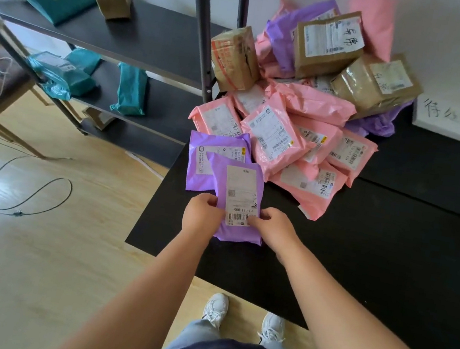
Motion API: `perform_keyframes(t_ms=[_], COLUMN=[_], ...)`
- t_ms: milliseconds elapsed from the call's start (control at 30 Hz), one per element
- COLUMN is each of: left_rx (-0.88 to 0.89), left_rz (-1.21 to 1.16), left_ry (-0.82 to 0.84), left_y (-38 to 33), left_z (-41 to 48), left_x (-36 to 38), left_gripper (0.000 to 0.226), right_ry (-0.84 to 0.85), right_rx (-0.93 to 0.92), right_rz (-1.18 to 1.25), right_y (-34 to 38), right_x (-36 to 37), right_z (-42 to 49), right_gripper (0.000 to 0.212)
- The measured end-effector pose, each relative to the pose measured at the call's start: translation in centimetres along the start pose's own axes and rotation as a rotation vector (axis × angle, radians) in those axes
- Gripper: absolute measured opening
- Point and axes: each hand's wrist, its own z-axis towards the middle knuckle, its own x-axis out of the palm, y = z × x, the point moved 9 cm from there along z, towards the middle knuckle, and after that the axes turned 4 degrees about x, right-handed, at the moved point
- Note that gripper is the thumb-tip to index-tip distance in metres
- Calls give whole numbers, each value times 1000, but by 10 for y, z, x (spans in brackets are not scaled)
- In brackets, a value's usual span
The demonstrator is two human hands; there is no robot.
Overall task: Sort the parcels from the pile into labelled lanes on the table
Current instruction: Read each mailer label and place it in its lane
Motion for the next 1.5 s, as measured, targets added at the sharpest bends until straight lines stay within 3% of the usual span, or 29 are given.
perform_keyframes(t_ms=[167, 367, 500, 767, 900, 1000, 1067, 1133, 1267, 1500], left_rx=[-1, 37, 111, 264, 336, 385, 488, 722, 1162, 1322], left_rz=[-168, -366, -361, -241, -177, -118, -79, 19, 271, 370], left_ry=[48, 105, 124, 228, 274, 176, 28, -56, -31, -138], left_y=[-21, -64, -94, -137, -156, -170, -186, -213, -257, -278], left_z=[-18, -32, -37, -59, -69, -73, -81, -96, -126, -143], left_x=[5, 21, 36, 72, 84, 83, 71, 69, 97, 128], left_gripper=[10, 13, 8, 9, 5, 39, 52, 50, 44, 29], right_ry=[1, -66, -257, -742, -849, -924, -972, -1014, -1049, -1106], right_rx=[-49, -116, -192, -247, -259, -278, -305, -371, -509, -693], right_rz=[288, 430, 399, 136, 56, 5, -32, -120, -285, -307], right_y=[5, 6, -1, -13, -14, -14, -12, -6, 6, 2], right_x=[-22, -73, -117, -180, -198, -214, -227, -237, -251, -280], right_z=[-22, -45, -62, -110, -126, -135, -142, -148, -157, -167], right_gripper=[24, 46, 43, 9, 7, 8, 9, 9, 9, 11])
